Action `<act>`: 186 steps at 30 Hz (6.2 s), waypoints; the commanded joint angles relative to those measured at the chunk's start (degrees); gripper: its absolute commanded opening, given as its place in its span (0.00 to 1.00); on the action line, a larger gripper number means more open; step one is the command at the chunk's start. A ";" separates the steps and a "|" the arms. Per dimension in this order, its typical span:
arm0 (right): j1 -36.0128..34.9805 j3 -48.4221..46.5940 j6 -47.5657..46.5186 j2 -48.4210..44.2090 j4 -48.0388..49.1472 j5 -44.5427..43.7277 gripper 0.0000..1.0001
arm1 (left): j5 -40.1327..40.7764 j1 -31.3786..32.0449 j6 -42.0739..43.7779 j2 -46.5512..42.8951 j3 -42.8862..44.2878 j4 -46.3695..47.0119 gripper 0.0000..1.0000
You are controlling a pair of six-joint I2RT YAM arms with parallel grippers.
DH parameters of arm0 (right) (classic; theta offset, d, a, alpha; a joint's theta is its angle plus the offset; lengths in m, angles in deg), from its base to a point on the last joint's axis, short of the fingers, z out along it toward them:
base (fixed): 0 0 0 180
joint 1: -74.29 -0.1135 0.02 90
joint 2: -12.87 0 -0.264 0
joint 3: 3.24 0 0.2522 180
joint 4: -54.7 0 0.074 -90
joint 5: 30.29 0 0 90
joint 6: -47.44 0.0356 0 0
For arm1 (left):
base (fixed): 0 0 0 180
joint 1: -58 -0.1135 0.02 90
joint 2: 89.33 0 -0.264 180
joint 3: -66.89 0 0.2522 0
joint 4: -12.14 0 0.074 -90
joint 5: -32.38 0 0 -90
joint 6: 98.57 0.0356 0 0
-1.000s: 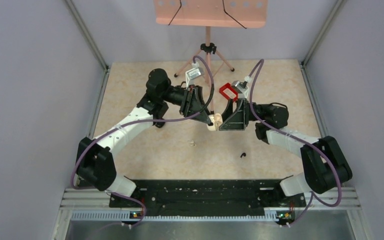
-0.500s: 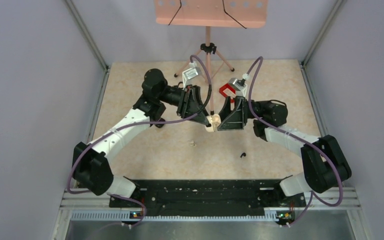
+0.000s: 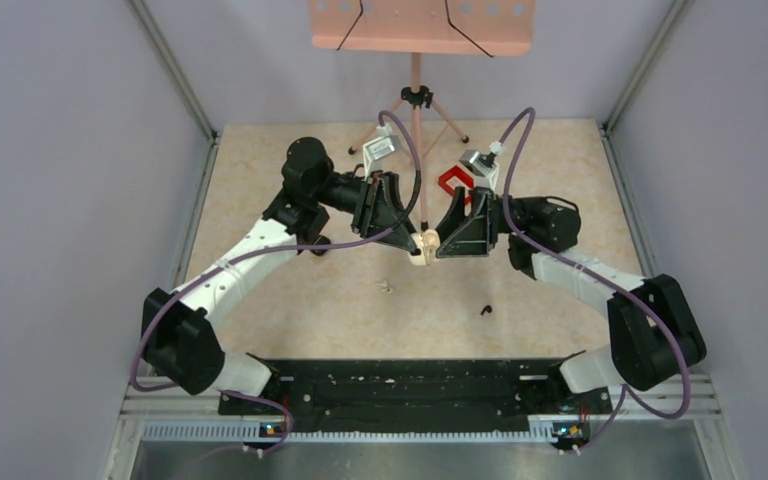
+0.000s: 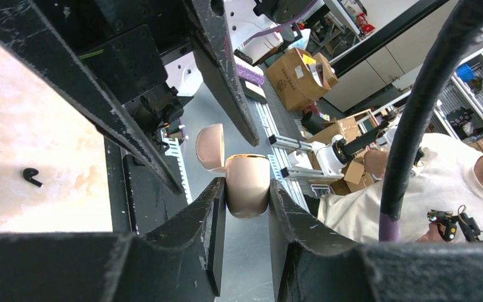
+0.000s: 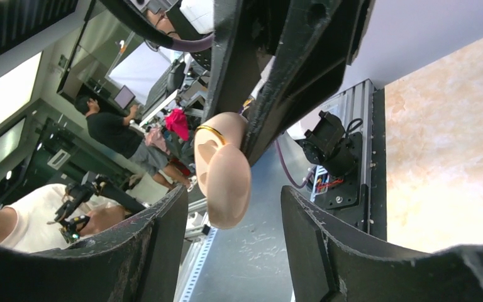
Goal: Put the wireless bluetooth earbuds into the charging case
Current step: Pass from the left arm to the right, then pick up the left earbud from the center of the board.
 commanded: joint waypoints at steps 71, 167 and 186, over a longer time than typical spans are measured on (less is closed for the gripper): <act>9.37 10.75 -39.88 -10.79 -57.36 -25.50 0.00 | 38.94 -11.52 25.76 -4.24 4.94 -45.88 0.99; 9.39 14.74 -49.81 -30.23 -98.95 -52.55 0.00 | 86.65 10.91 31.09 20.85 -0.63 -58.96 0.34; 9.40 14.79 -50.24 -30.04 -98.98 -51.91 0.00 | 89.89 11.62 30.54 25.19 4.12 -58.66 0.32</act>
